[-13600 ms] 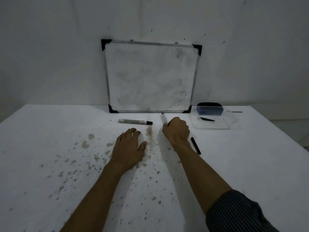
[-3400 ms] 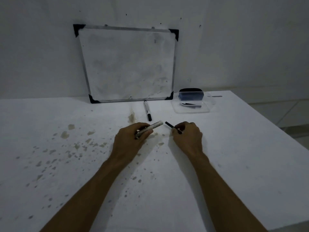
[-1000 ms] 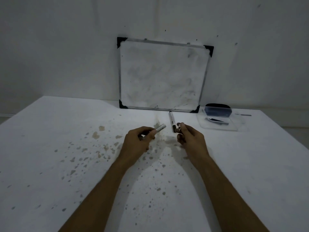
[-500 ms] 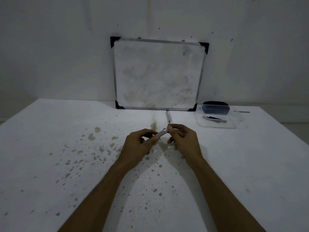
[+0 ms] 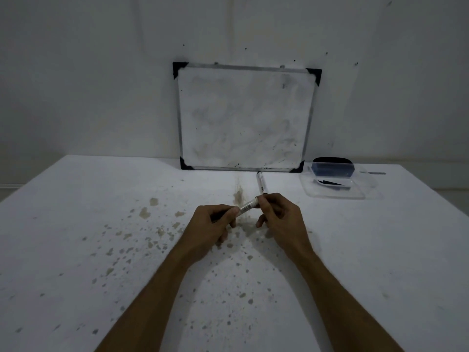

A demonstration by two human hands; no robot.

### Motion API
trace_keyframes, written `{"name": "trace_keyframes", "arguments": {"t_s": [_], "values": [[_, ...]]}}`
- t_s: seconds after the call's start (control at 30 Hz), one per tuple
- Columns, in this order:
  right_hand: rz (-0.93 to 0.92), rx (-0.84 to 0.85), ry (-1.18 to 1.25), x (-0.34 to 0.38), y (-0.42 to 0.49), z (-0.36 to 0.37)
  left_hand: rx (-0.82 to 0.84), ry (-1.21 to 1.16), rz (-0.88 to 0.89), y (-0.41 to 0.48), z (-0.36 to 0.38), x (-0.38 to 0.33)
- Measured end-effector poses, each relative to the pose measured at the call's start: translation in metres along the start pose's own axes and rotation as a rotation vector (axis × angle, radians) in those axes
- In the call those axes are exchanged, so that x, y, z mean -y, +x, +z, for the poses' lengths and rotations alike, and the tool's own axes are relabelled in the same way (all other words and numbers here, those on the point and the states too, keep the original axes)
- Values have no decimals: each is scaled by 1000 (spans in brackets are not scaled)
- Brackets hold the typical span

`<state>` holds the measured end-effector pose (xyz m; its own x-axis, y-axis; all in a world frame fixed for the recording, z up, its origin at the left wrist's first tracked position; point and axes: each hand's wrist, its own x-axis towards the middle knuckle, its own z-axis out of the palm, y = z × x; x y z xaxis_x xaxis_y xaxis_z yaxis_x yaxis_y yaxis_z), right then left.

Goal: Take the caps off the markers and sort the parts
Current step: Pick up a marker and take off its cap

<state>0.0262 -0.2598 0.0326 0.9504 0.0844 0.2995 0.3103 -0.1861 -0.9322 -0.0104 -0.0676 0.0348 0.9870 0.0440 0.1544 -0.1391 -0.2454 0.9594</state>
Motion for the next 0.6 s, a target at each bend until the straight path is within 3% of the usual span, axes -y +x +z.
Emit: {"name": "trace_keyframes", "arguments": {"t_s": [0.37,0.6], "values": [[10,-17,-175,4,1,2,4,-69,-91,8,6,1],[105,67,-227,14,-13,21,-170,-692,-337,12,20,-4]]}}
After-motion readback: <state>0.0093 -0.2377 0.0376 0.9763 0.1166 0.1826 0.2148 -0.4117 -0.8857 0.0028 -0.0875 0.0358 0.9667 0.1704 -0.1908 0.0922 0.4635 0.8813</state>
